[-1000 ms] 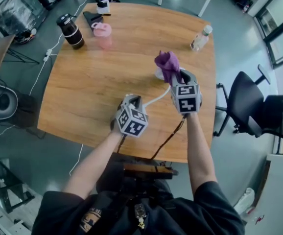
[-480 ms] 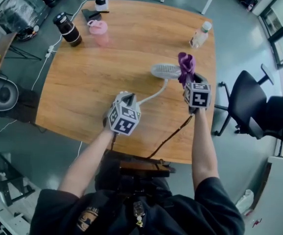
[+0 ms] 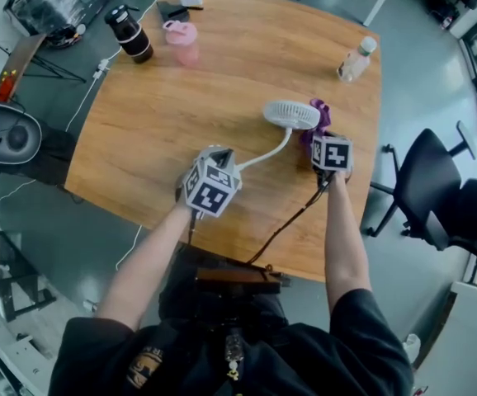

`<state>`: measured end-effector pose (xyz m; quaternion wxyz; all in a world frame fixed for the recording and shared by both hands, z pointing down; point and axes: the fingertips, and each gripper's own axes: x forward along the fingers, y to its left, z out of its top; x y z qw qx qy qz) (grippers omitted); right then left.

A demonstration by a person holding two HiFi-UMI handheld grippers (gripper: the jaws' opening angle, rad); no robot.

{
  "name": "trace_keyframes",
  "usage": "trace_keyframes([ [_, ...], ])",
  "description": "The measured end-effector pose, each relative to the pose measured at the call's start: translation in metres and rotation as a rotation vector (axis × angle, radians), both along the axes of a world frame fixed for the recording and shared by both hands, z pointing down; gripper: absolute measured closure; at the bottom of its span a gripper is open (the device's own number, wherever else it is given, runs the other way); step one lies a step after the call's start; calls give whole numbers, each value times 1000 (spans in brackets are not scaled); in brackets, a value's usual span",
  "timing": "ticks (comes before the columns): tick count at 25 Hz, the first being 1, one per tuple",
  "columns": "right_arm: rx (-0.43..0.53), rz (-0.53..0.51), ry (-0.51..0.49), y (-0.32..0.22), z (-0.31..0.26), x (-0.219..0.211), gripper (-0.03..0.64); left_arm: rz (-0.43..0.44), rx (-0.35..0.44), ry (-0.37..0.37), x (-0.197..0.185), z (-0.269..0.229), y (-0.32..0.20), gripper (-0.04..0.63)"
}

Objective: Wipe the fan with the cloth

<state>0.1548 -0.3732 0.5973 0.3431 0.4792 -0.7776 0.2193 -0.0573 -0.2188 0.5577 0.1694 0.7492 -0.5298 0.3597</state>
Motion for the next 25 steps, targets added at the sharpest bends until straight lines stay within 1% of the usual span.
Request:
trace_keyframes([
  [3, 52, 14, 3, 5, -17, -1, 541, 4, -61, 4, -2, 4, -2, 591],
  [5, 111, 28, -18, 7, -38, -3, 543, 27, -107, -8, -2, 4, -4, 591],
  [7, 176, 22, -23, 12, -65, -8, 543, 62, -136, -21, 0, 4, -6, 591],
  [10, 254, -60, 15, 23, -101, -34, 543, 112, -139, -44, 3, 7, -7, 591],
  [13, 287, -141, 77, 36, -121, -72, 543, 160, -146, -46, 7, 8, -4, 591],
  [16, 296, -174, 115, 45, -131, -101, 543, 202, -167, -3, 11, 6, -2, 591],
  [19, 278, -223, 128, 52, -131, -134, 543, 236, -220, 46, 12, 6, -1, 591],
  [22, 218, -262, 114, 56, -117, -162, 543, 277, -254, 74, 13, 6, 1, 591],
  [25, 141, -261, 74, 55, -95, -179, 543, 306, -280, 104, 14, 9, 2, 591],
])
